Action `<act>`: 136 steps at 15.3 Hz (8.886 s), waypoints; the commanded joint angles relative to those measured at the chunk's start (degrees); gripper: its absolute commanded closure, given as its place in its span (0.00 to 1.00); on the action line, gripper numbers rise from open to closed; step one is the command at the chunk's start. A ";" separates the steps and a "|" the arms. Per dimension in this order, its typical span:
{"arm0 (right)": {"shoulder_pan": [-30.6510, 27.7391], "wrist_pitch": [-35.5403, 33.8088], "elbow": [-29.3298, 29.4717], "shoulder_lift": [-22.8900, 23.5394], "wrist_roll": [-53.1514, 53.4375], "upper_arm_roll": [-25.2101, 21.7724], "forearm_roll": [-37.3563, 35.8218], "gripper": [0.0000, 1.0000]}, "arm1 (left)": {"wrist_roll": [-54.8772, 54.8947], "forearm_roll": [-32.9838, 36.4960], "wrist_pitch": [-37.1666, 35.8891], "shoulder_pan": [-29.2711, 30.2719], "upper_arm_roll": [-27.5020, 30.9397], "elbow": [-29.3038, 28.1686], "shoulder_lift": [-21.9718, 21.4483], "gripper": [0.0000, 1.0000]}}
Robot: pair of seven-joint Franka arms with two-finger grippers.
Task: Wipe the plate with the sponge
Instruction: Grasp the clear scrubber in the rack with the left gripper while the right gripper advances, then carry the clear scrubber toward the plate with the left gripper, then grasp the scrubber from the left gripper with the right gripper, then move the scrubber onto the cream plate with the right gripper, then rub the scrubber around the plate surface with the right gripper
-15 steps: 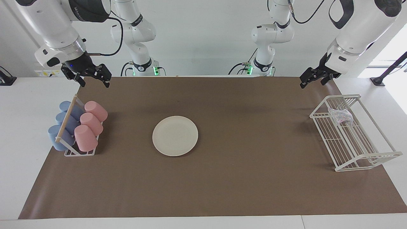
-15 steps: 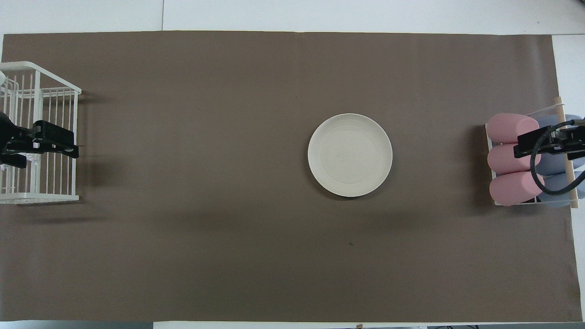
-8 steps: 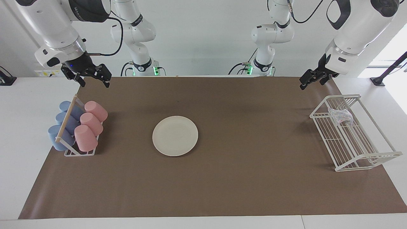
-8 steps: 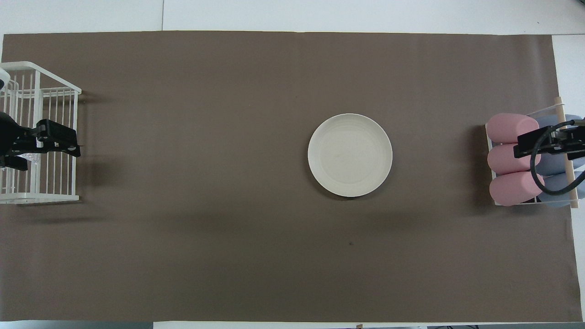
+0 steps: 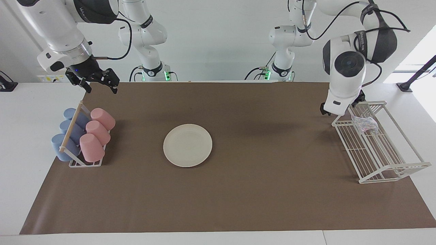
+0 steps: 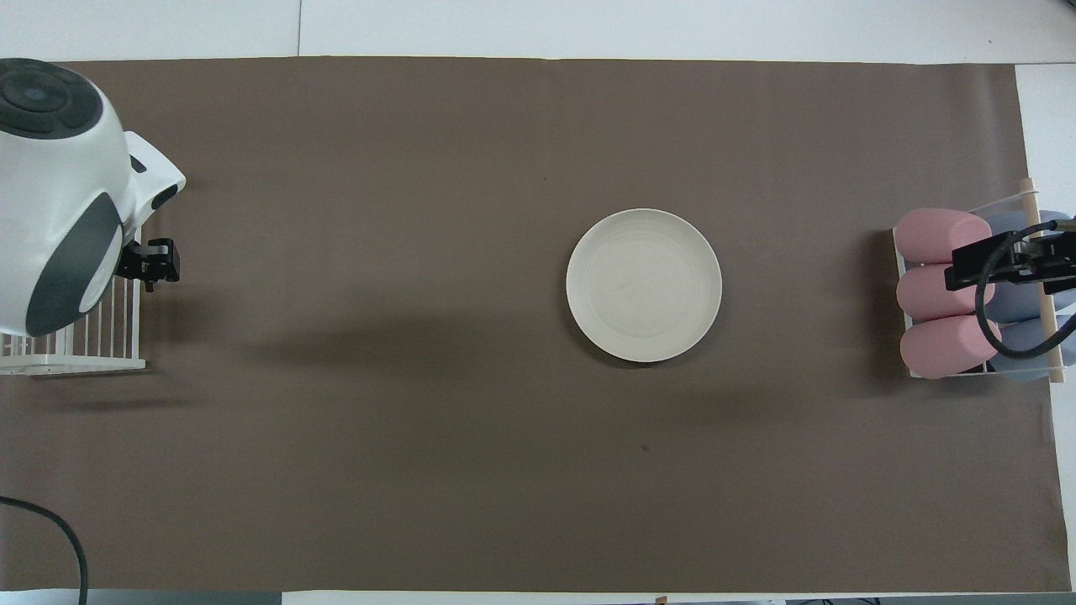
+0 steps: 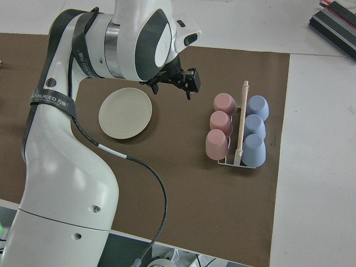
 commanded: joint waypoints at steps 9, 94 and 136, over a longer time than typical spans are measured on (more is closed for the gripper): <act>1.09 -1.29 -0.29 -1.43 27.70 4.87 2.78 0.00 | -0.11 22.31 -0.20 -0.99 0.63 1.57 10.42 0.00; 30.45 22.61 -15.15 -8.37 126.27 17.62 10.27 1.00 | 38.74 -122.80 5.95 -5.56 1.43 -48.35 -34.06 1.00; 7.40 66.37 -32.37 18.52 73.50 17.62 11.24 1.00 | 13.78 -45.80 22.82 4.90 -1.91 -39.65 -31.51 0.00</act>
